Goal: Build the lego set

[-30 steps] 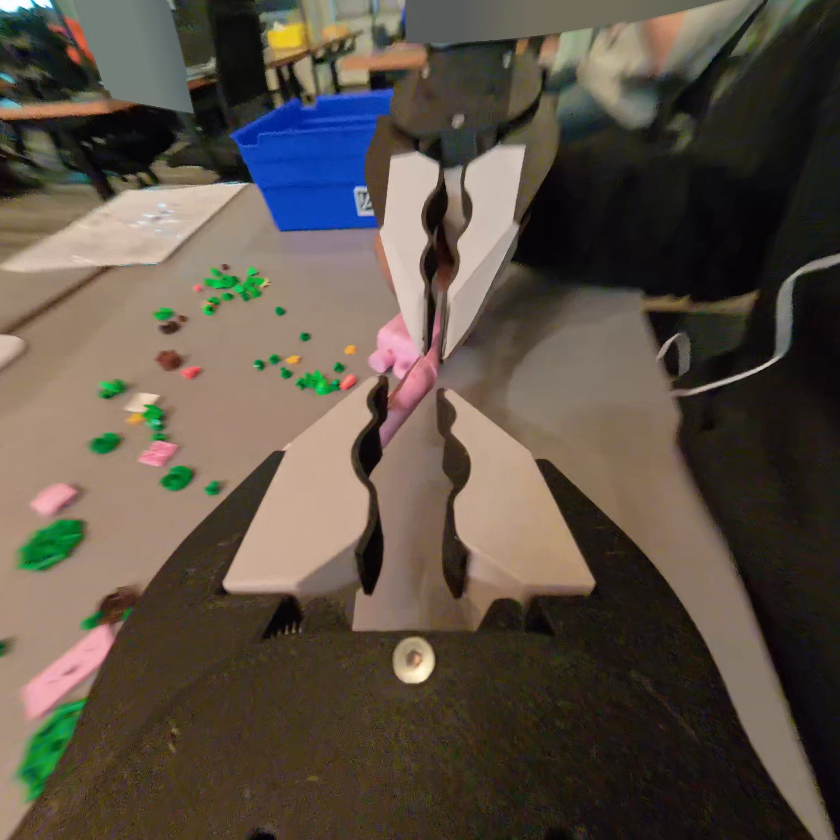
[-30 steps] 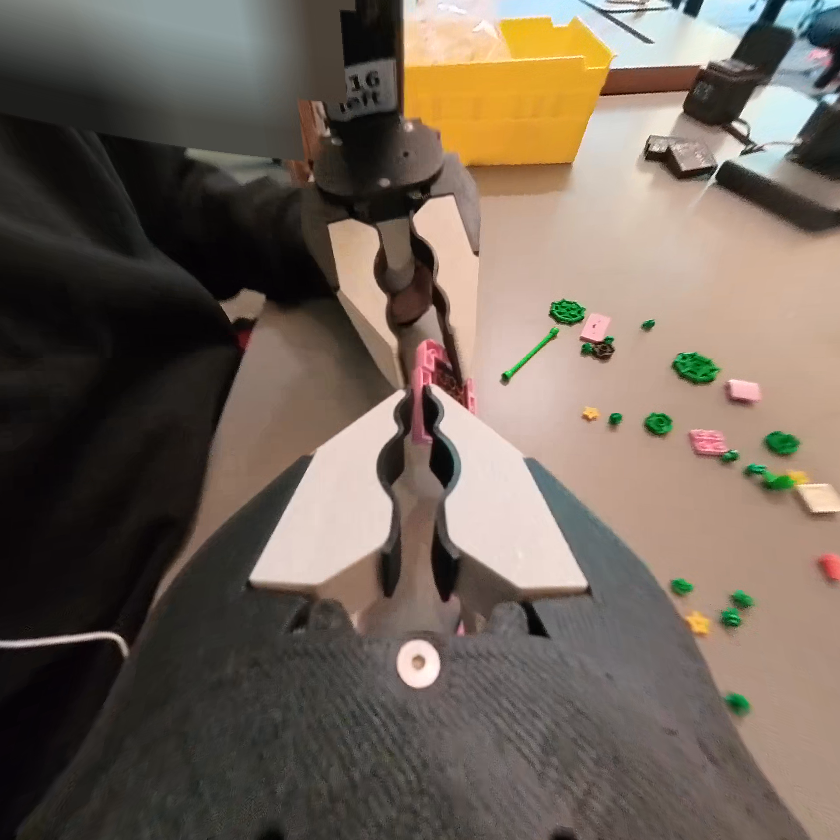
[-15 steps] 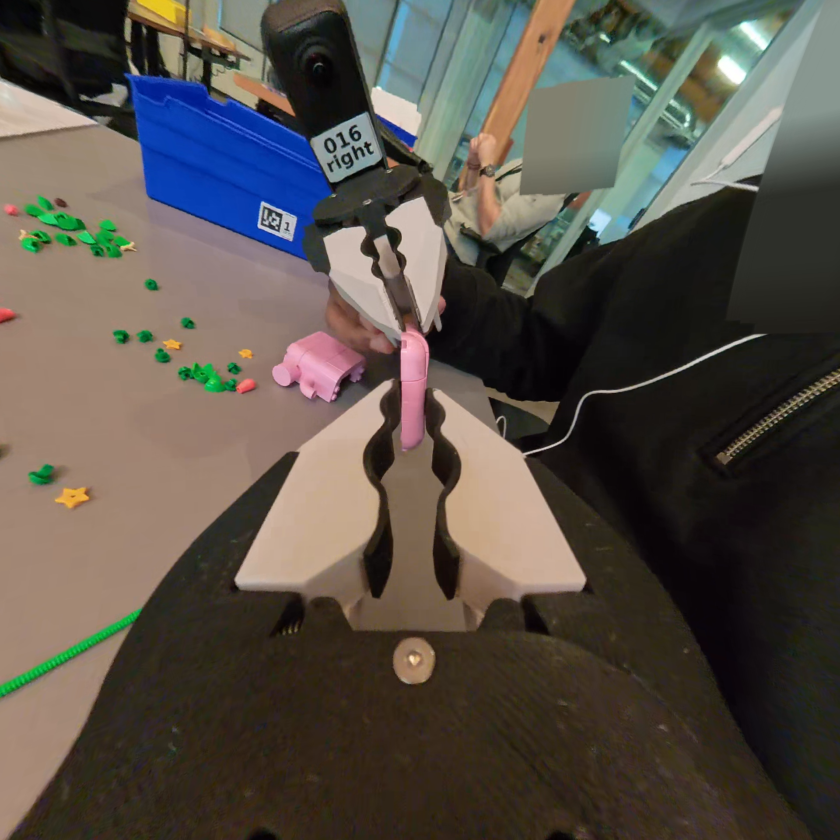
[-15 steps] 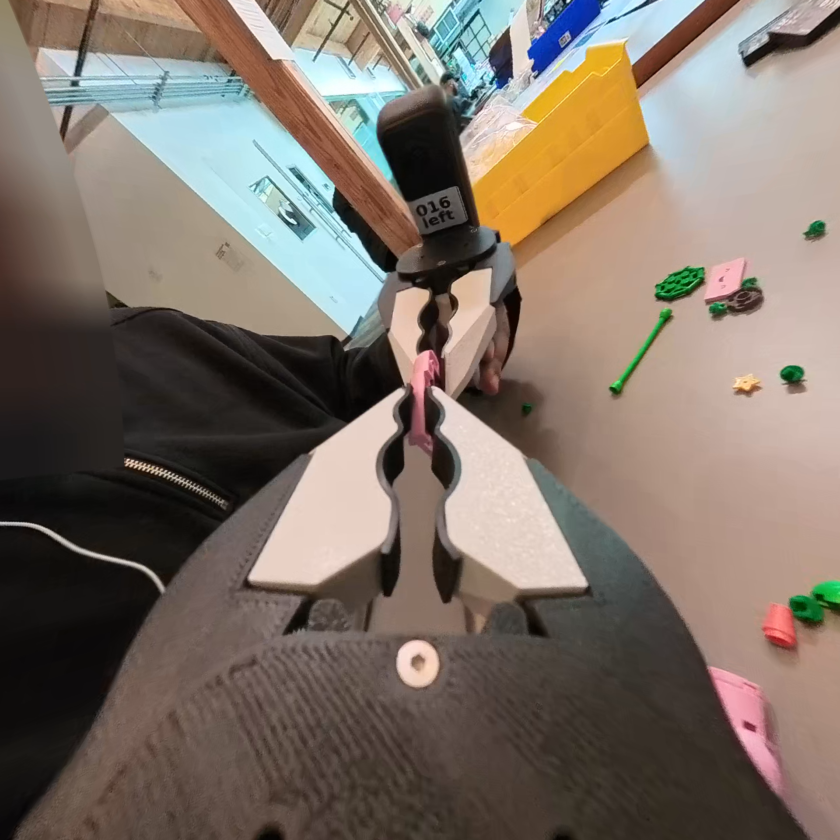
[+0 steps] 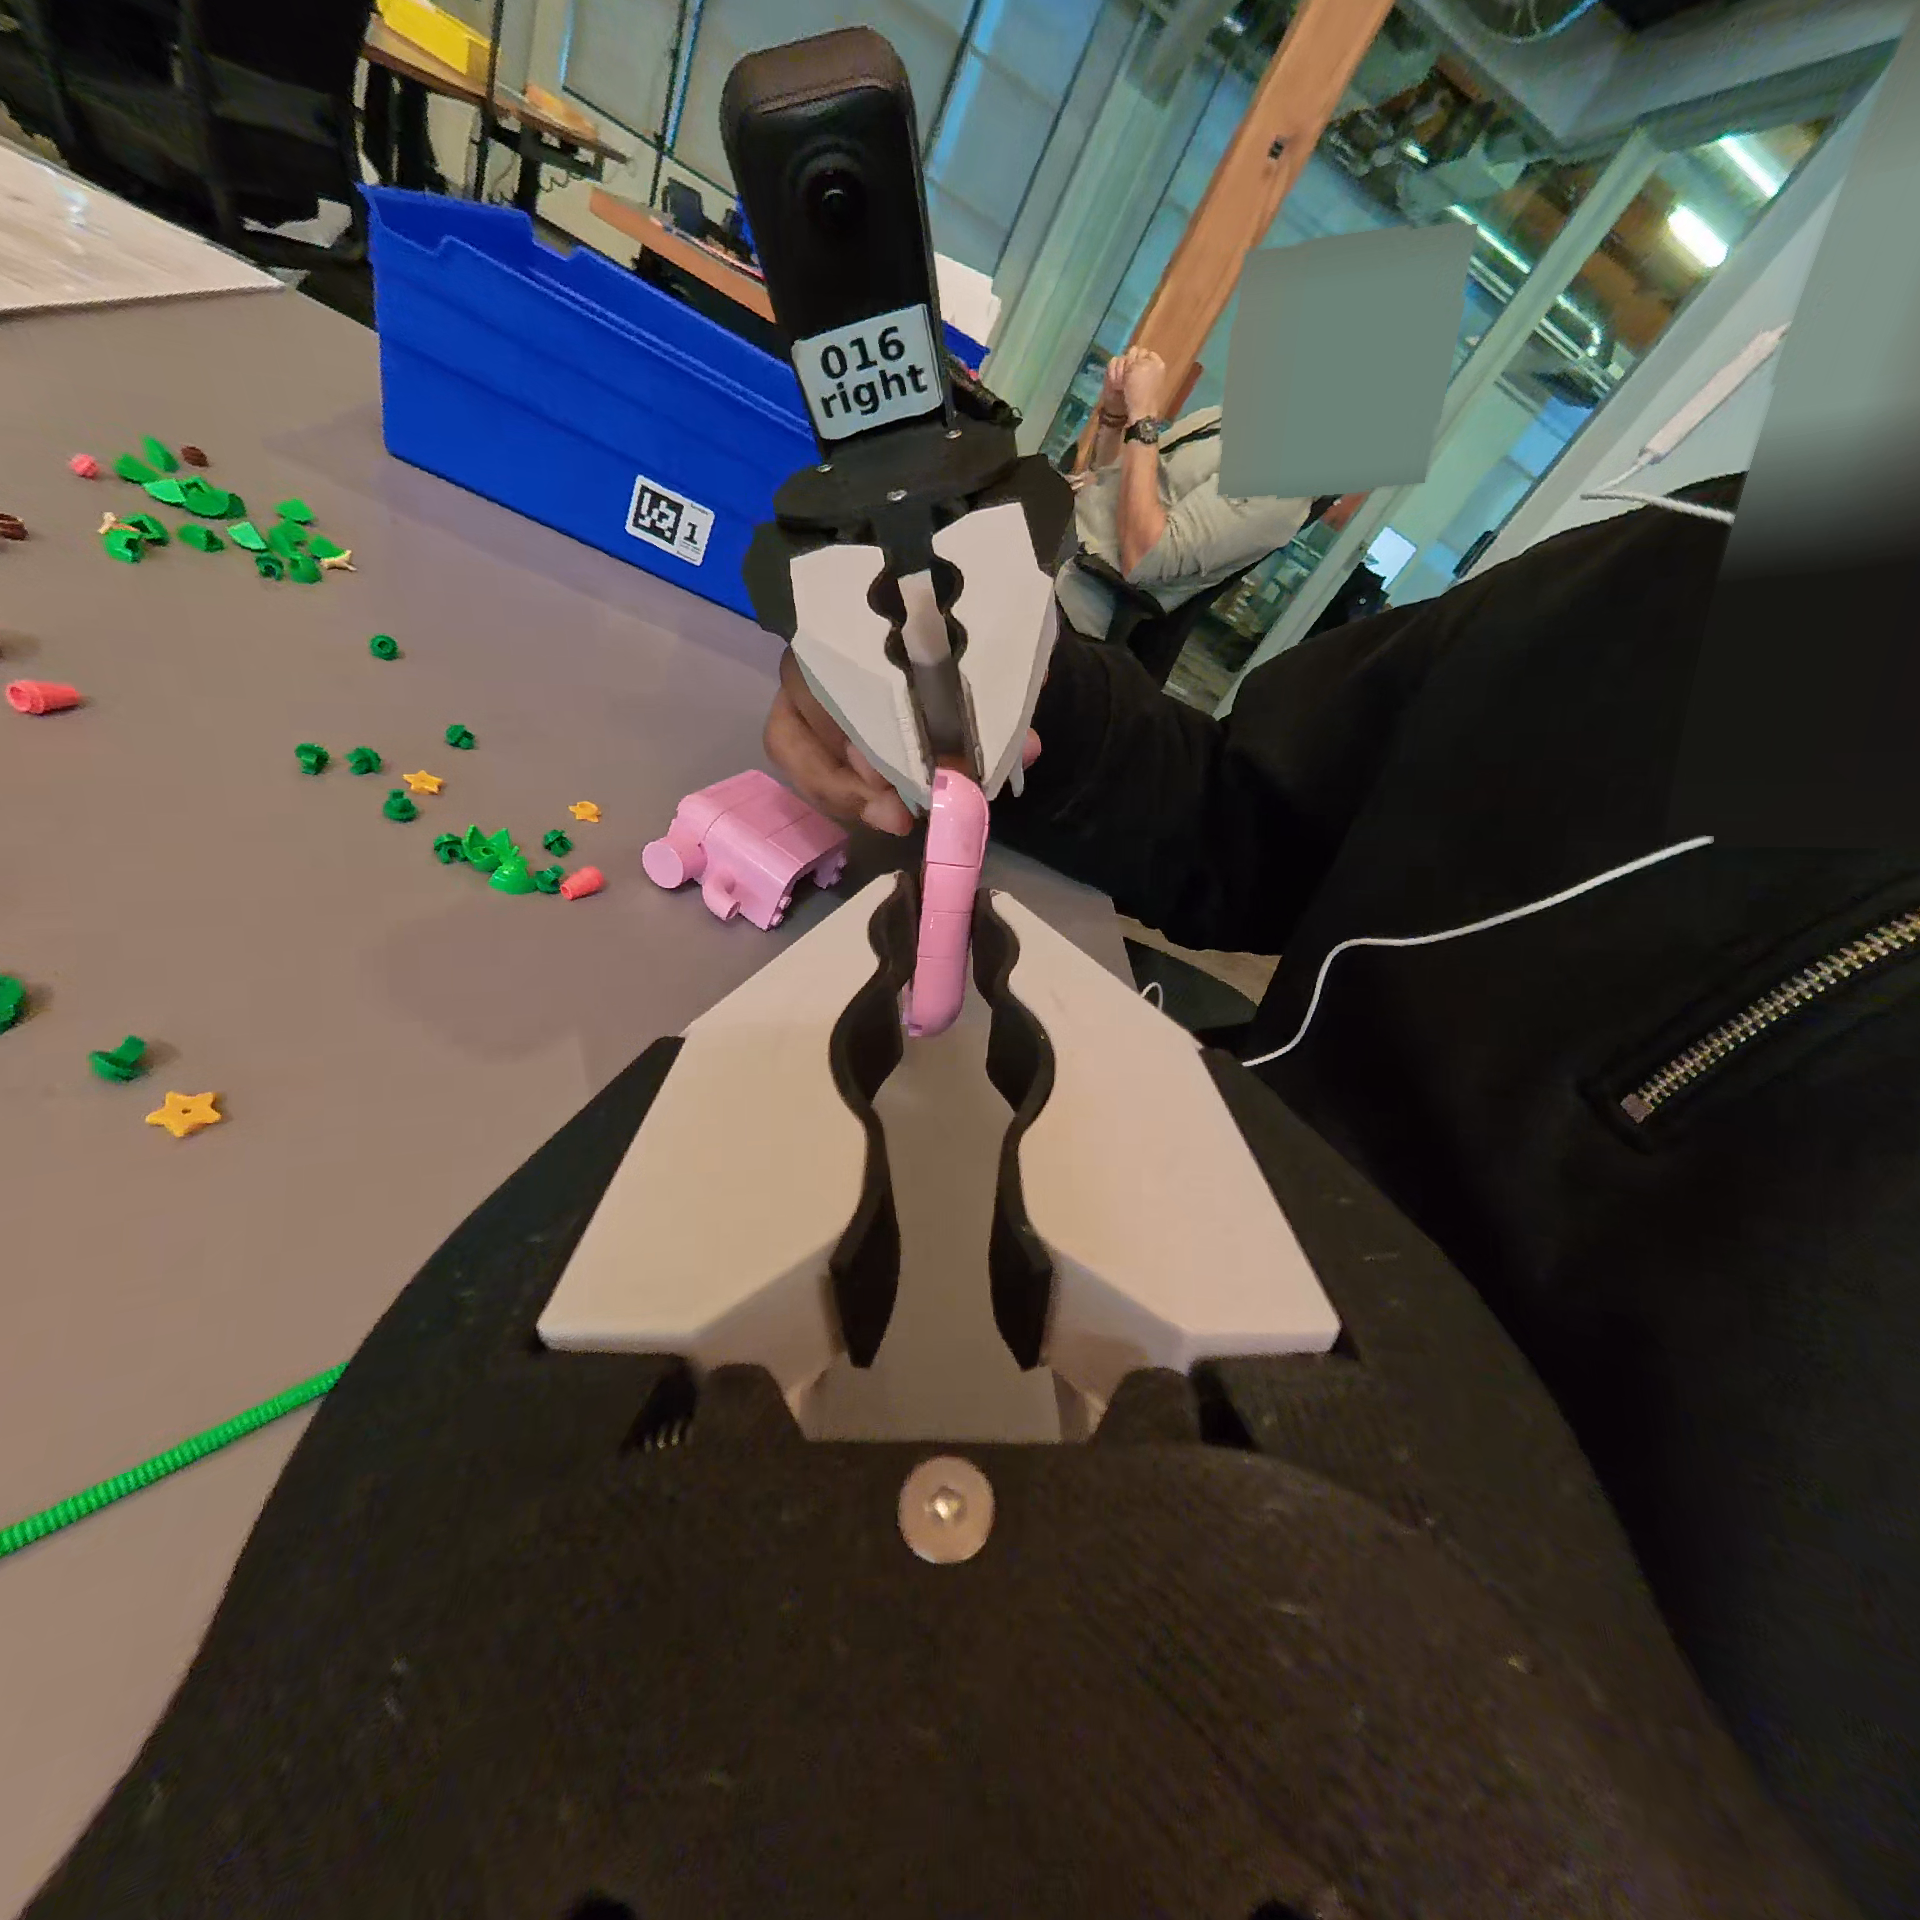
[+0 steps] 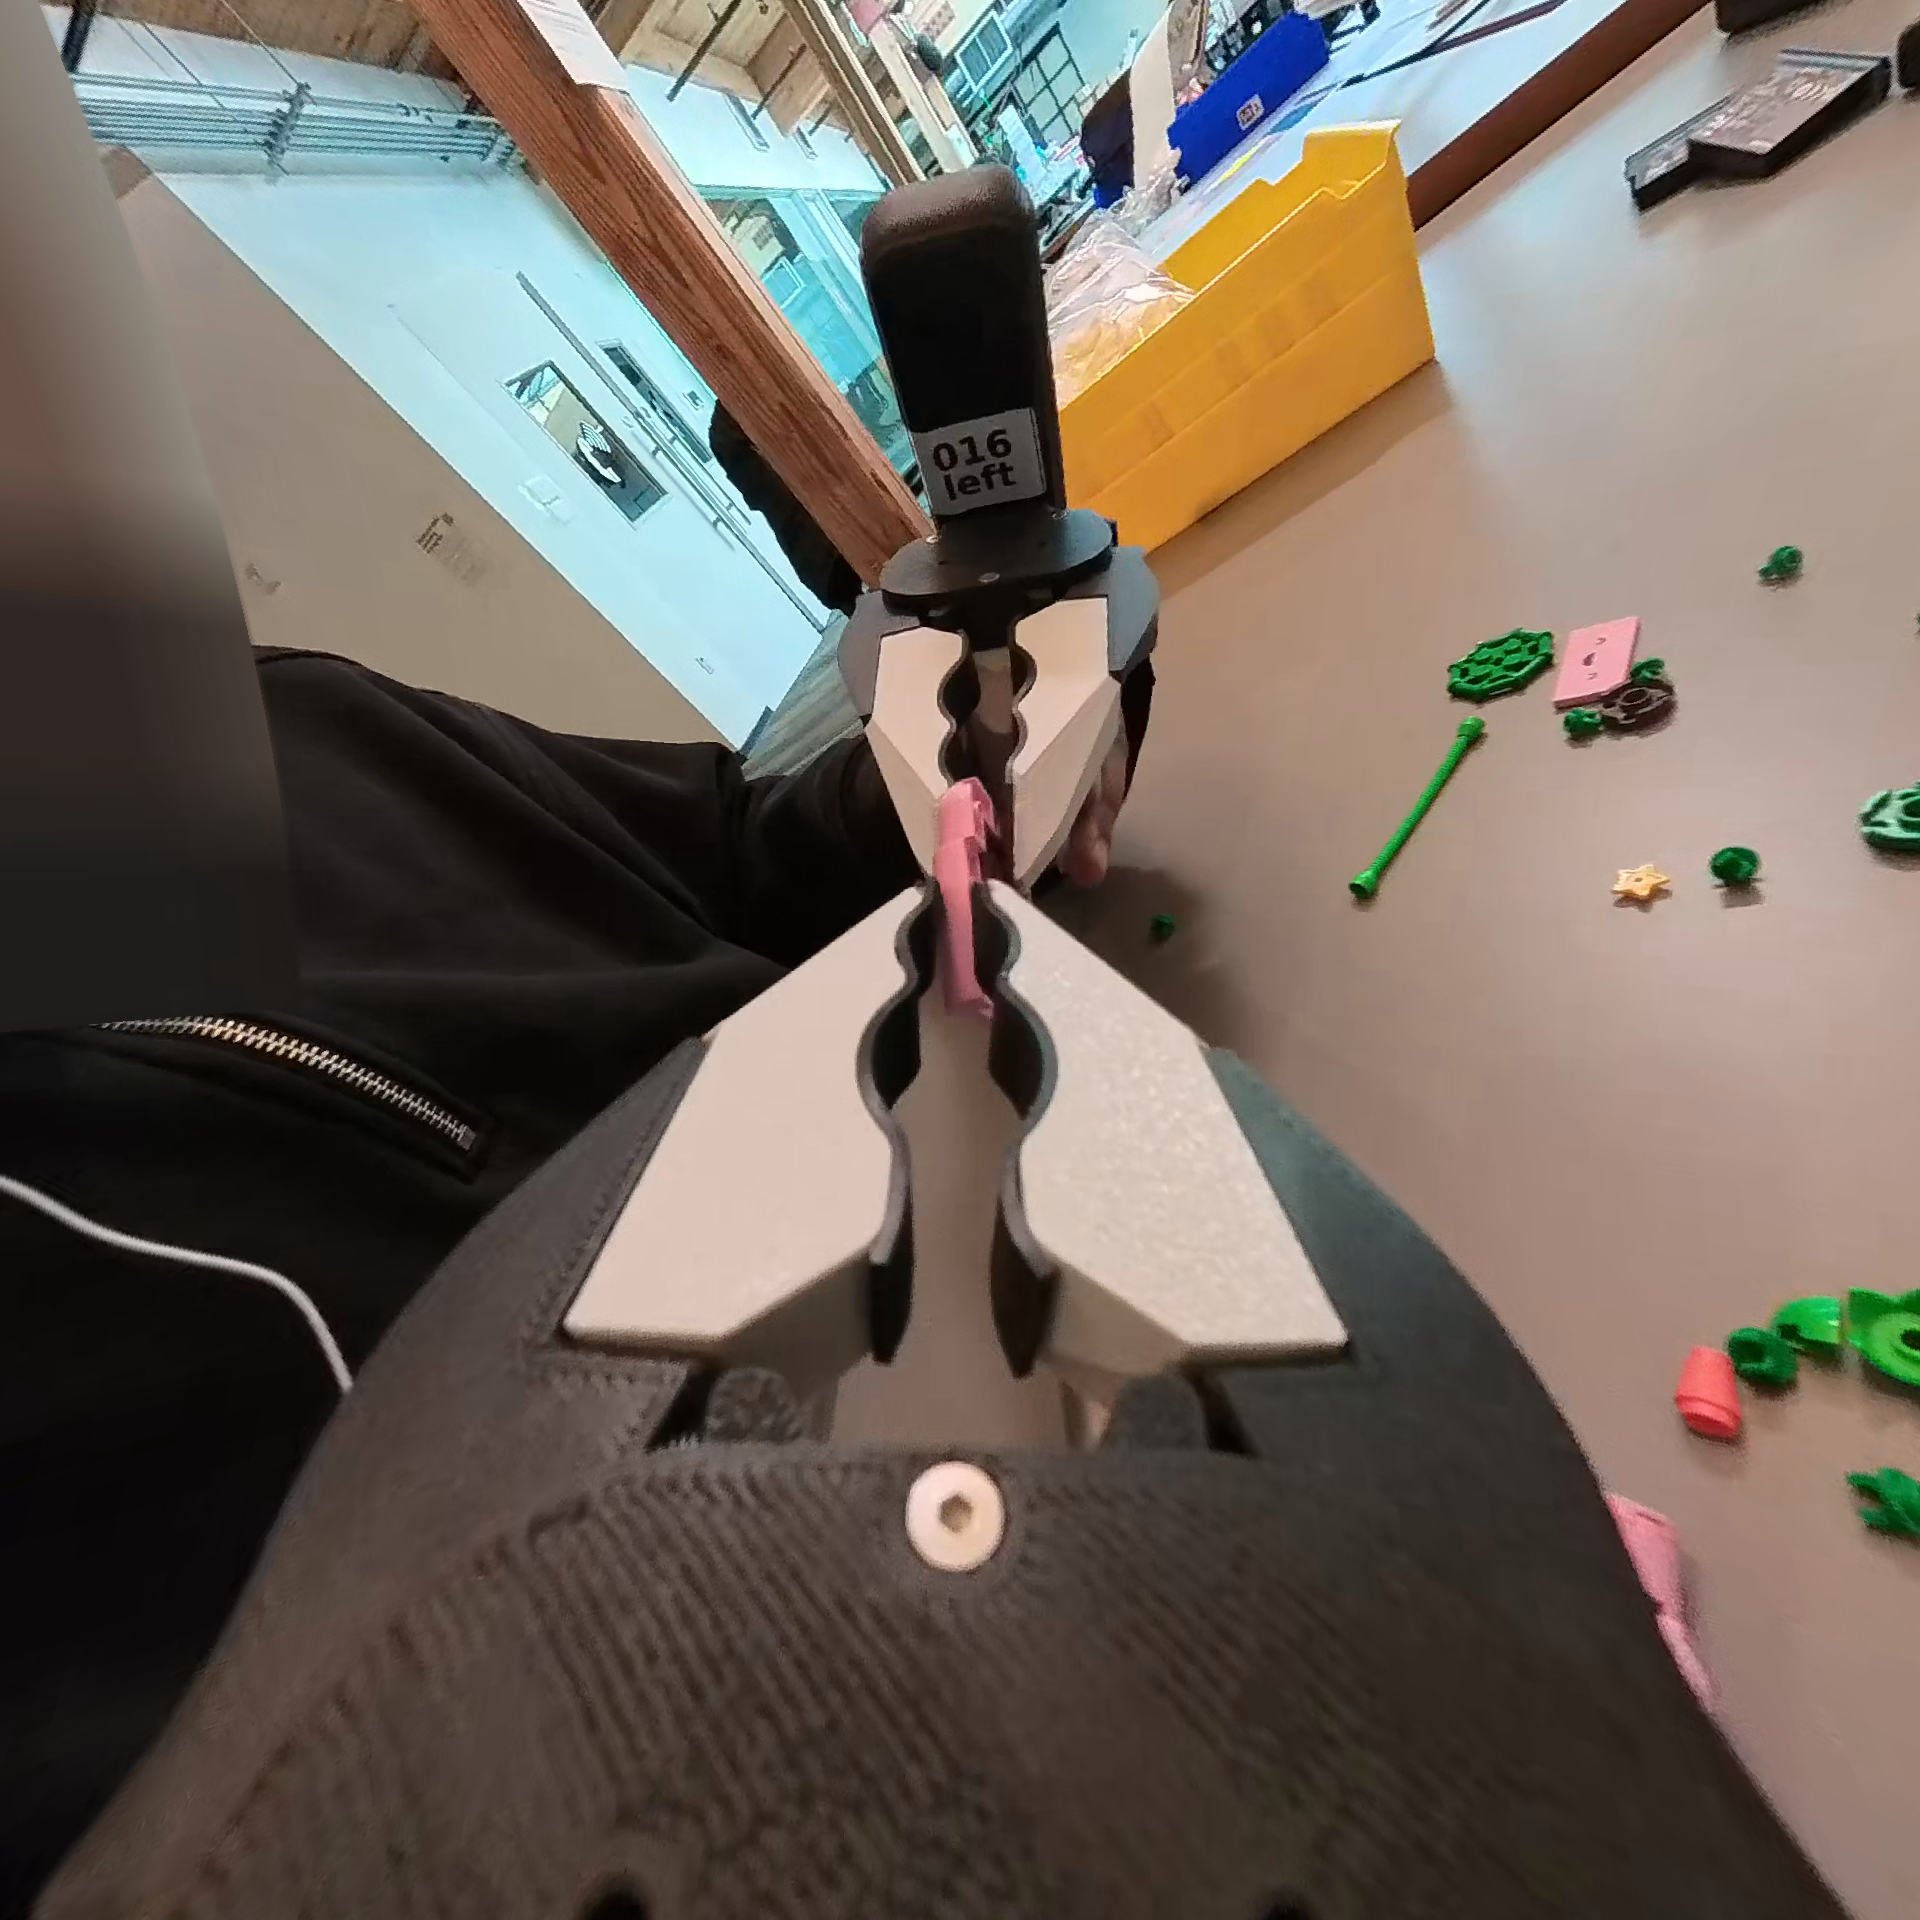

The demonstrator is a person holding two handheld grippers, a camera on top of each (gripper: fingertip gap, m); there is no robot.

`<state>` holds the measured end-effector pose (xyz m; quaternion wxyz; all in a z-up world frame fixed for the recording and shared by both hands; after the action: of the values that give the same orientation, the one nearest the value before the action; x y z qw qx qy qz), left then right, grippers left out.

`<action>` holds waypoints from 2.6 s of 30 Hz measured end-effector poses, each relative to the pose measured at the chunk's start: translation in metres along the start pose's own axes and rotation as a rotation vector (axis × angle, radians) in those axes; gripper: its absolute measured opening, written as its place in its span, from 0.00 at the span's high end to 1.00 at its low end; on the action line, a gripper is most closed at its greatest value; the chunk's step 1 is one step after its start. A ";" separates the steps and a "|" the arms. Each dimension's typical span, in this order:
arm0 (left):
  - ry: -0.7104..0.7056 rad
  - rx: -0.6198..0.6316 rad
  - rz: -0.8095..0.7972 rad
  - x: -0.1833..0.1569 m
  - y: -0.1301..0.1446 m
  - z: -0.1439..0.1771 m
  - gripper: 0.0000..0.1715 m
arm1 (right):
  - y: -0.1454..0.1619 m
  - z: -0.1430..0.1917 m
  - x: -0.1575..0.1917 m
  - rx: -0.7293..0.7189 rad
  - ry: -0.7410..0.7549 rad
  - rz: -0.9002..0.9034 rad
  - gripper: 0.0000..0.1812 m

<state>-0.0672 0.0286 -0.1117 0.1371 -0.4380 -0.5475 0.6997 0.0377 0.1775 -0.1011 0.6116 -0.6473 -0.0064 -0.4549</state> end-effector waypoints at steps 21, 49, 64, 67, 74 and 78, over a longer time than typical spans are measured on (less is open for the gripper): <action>0.187 -0.015 0.066 -0.006 0.001 0.003 0.98 | 0.007 -0.010 0.014 0.058 -0.077 0.031 0.98; 0.028 -0.204 0.204 0.013 -0.003 0.014 0.98 | 0.000 -0.013 0.012 -0.111 0.305 0.367 0.95; 0.078 -0.207 0.189 0.011 -0.004 0.017 0.95 | 0.002 -0.018 0.018 -0.060 0.311 0.436 0.96; 0.090 -0.196 0.212 0.013 -0.003 0.018 0.94 | 0.002 -0.018 0.018 -0.060 0.308 0.434 0.97; 0.064 -0.147 0.160 0.010 -0.002 0.016 0.96 | 0.005 -0.019 0.018 -0.044 0.306 0.440 0.97; 0.026 -0.156 0.113 0.007 -0.004 0.015 0.97 | 0.005 -0.018 0.018 -0.081 0.294 0.416 0.96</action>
<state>-0.0841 0.0249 -0.1110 0.0701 -0.4863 -0.5730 0.6560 0.0403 0.1525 -0.0972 0.6601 -0.5856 0.2339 -0.4083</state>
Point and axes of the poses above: each gripper's, where its closed fingertips meet, z back along the fingers, y out of its underside, x = y × z across the jaws, the point moved 9 cm from there along z, back along the fingers, and after that the axes turned 7 degrees about y, right-handed, at the moved point
